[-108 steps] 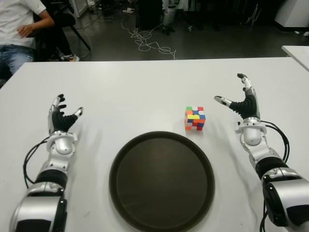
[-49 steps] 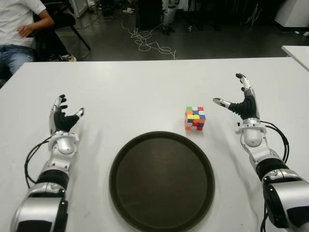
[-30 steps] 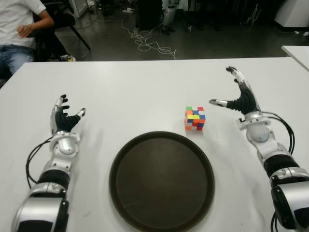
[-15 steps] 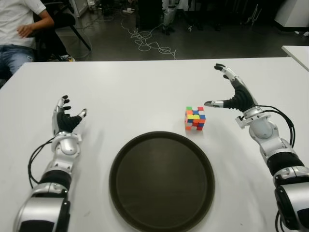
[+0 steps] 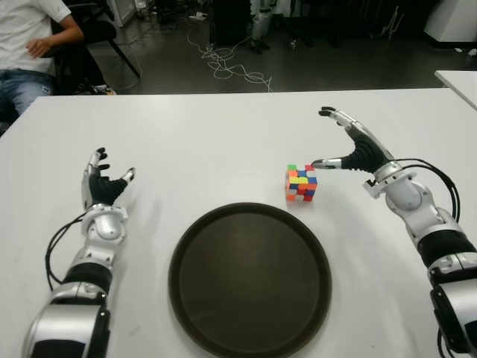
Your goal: Pick up the Rubik's Cube and put it in the plate
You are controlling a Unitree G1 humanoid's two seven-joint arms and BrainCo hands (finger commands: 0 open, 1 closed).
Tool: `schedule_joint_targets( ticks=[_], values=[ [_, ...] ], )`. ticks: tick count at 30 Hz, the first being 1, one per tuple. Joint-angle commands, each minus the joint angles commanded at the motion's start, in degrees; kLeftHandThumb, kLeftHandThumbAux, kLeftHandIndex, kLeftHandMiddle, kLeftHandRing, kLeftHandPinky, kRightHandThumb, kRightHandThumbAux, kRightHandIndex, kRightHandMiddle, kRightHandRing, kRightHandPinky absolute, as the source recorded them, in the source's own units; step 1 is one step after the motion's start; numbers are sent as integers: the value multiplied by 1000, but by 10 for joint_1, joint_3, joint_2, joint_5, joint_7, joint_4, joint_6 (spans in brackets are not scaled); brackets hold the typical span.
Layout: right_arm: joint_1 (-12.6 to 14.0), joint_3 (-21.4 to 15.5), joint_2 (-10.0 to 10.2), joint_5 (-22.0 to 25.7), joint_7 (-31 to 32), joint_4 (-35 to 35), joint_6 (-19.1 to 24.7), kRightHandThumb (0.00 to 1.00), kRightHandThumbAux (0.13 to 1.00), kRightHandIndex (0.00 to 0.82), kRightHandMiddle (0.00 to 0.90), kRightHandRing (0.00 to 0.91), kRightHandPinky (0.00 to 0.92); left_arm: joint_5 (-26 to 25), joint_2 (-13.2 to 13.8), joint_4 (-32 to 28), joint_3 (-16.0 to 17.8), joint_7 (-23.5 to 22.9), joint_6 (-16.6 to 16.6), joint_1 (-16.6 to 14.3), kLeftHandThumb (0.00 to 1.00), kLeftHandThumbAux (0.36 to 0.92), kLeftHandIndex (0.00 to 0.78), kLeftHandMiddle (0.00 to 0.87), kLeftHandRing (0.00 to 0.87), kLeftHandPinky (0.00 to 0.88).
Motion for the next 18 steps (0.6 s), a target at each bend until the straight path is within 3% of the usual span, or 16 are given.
schedule_joint_targets(
  ticks=[8, 18],
  values=[
    [-19, 37, -15, -44, 25, -20, 35, 0, 635, 0, 5, 52, 64, 4, 1, 2, -3, 7, -1, 0, 356, 745, 115, 175, 200, 257],
    [-42, 70, -19, -74, 68, -35, 87, 0, 680, 5, 0, 16, 10, 9, 0, -1, -4, 8, 0, 1, 340, 753, 106, 174, 200, 267]
  ],
)
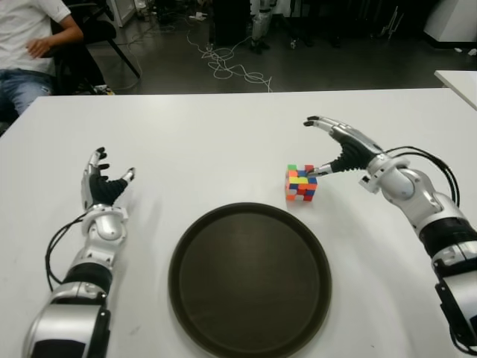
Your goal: Pick up the Rubik's Cube and put it in the plate
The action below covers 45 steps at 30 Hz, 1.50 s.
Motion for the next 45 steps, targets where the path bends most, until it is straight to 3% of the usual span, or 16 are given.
schedule_joint_targets(
  ticks=[10, 20, 45],
  values=[
    [-44, 30, -4, -17, 50, 21, 17, 0, 700, 18, 11, 18, 2, 3, -2, -1, -1, 3, 6, -1, 324, 762, 112, 185, 210, 282],
    [-68, 34, -6, -8, 88, 28, 21, 0, 703, 21, 10, 24, 10, -2, -4, 1, 2, -1, 2, -2, 345, 756, 115, 174, 195, 253],
    [-77, 51, -9, -15, 142, 12, 50, 0, 687, 5, 0, 0, 0, 2, -4, -1, -1, 1, 13, -4, 285, 761, 108, 171, 184, 227]
  ],
)
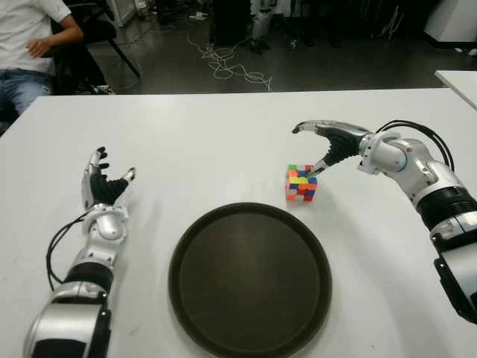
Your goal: Pick up the Rubik's Cube and put it in the plate
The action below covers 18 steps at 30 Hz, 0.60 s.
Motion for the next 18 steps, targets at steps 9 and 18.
schedule_joint_targets(
  ticks=[9, 18],
  values=[
    [17, 8, 5, -6, 2, -18, 15, 0, 681, 26, 28, 34, 6, -1, 1, -3, -1, -3, 3, 0, 310, 754, 110, 172, 186, 238],
    [28, 18, 5, -7, 6, -29, 24, 0, 674, 50, 44, 61, 27, -1, 2, -4, 0, -5, 1, 1, 310, 760, 111, 172, 185, 228]
  ],
)
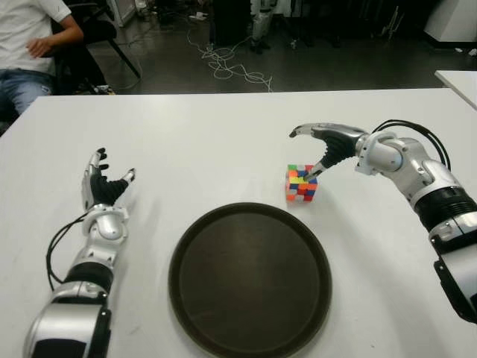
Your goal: Pick up the Rubik's Cube and put it in the plate
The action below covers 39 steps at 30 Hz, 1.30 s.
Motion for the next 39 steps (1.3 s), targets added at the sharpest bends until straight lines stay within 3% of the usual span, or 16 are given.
schedule_joint_targets(
  ticks=[4, 15, 29, 39],
  values=[
    [12, 0, 2, 4, 0, -9, 9, 0, 667, 48, 49, 59, 23, 1, 1, 0, 0, 0, -3, 1, 318, 764, 110, 173, 187, 231],
    [15, 5, 3, 7, 24, -11, 9, 0, 692, 18, 29, 27, 1, 4, 2, -1, -3, 1, -5, 1, 323, 761, 115, 179, 190, 238],
    [33, -1, 6, 16, 26, -29, 10, 0, 654, 26, 46, 42, 7, 5, 3, -4, -5, 3, 1, 2, 334, 768, 111, 179, 198, 249],
    [33, 4, 18, 15, 22, 5, 5, 0, 642, 33, 58, 55, 6, 0, 2, -5, -2, 1, 6, 2, 307, 754, 109, 176, 199, 260]
  ],
)
